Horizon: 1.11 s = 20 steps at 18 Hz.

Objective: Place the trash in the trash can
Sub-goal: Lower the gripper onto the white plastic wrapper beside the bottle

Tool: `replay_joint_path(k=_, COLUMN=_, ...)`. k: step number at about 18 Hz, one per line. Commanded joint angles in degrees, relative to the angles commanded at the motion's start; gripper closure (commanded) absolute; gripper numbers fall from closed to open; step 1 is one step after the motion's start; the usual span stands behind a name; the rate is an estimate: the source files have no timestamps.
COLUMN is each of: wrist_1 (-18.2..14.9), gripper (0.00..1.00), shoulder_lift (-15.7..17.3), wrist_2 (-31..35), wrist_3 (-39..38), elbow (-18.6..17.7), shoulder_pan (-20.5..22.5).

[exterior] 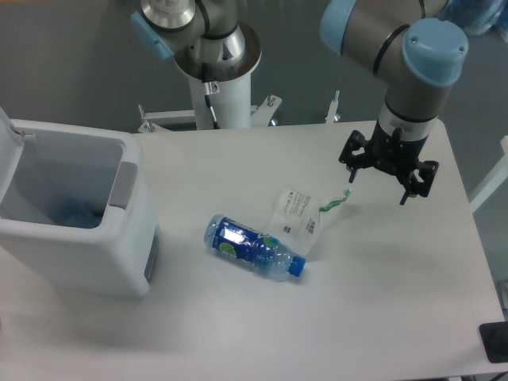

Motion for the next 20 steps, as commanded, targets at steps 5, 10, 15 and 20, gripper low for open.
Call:
replay_joint_path(k=5, wrist_1=1.1, gripper=0.00, shoulder_lift=0.1, wrist_2=0.0, wrist_3=-0.1, elbow=-0.8, shoulder_pan=0.0)
replay_joint_path(k=10, wrist_1=6.5, gripper=0.00, shoulder_lift=0.2, wrist_2=-1.4, wrist_3=-0.7, elbow=-4.6, shoulder_pan=-0.1)
replay_joint_path(k=15, wrist_1=15.8, gripper=0.00, shoulder_lift=-0.3, wrist_2=-2.2, wrist_3=-4.4, elbow=-12.0, shoulder_pan=-1.1)
replay_joint_path(k=20, wrist_1=15.6, gripper=0.00, shoulder_lift=-5.2, wrist_2=2.2, wrist_3=-4.5, elbow=-11.8, shoulder_pan=-4.0)
